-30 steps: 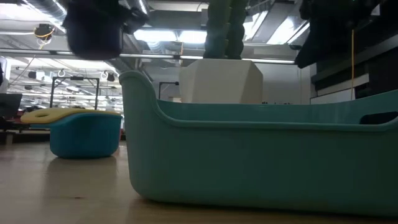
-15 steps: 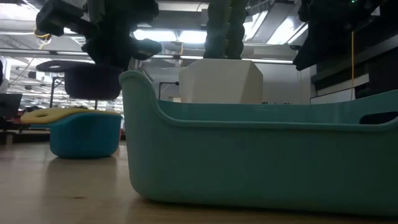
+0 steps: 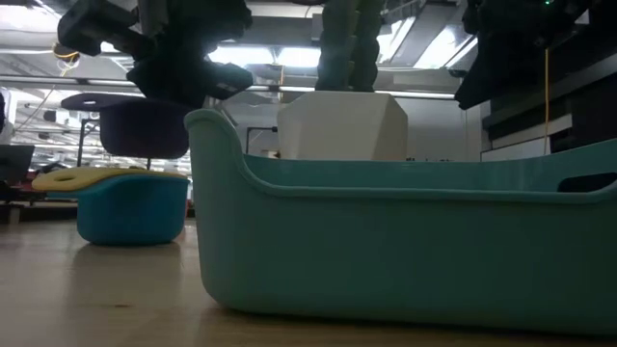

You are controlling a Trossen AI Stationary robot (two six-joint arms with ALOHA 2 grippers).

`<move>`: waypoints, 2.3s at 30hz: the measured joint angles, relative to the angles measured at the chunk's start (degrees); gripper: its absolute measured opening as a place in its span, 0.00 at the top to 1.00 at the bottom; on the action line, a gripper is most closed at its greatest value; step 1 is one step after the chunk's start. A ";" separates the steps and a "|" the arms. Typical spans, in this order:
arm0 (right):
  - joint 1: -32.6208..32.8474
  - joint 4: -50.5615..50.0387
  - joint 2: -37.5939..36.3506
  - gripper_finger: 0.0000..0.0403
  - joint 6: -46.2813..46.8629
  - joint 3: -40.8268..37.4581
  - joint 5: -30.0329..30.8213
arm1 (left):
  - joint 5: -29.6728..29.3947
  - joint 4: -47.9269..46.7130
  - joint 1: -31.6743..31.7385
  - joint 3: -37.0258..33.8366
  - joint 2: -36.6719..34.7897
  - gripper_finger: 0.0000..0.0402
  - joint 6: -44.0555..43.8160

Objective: Nest measuring cups in basket
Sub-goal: Stack the dark blue measuring cup on top of the yellow measuring cup, then stack the orange measuring cup on top of the dark blue measuring cup

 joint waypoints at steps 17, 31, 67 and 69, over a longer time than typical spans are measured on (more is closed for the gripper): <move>0.00 -0.06 0.00 0.58 -0.06 0.00 0.00 | 0.00 2.74 0.02 -1.81 0.02 0.93 -0.53; 0.00 -0.24 0.01 0.58 -0.24 0.02 0.00 | 1.00 2.78 -0.95 -1.86 3.55 0.93 -0.55; 0.02 0.62 0.00 0.58 -0.19 0.09 0.02 | -7.07 -4.68 9.40 -1.42 -11.15 0.79 -4.42; 0.02 0.66 0.00 0.58 -0.22 0.09 0.01 | -9.92 -4.82 12.31 -1.42 -14.00 0.79 -2.77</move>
